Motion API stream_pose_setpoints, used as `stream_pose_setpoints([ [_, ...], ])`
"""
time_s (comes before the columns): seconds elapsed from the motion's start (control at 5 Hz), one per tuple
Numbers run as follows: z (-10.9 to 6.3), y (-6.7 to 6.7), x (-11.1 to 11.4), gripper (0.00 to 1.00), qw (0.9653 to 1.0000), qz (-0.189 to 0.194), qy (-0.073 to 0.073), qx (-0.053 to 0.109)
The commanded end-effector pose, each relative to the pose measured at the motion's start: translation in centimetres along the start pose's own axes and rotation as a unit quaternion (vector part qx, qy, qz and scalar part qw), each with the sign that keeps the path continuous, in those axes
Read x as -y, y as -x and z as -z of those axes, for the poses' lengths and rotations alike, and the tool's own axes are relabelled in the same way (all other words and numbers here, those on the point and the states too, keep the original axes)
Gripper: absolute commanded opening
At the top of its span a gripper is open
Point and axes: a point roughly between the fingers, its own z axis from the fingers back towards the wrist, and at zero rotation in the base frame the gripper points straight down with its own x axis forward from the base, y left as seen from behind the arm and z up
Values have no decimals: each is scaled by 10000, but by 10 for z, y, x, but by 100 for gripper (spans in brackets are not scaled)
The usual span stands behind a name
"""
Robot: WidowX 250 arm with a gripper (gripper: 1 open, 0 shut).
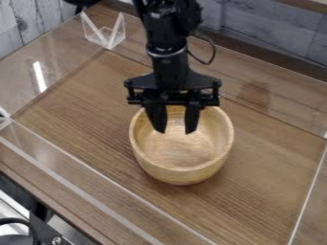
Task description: Put green object into wooden bowl
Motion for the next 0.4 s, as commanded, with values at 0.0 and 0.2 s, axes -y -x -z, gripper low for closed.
stream_pose_setpoints([
  [0.0,1,-9,13,100,9999,96,11,100],
  [0.2,-3,-16,23,100,9998,151,87,62],
])
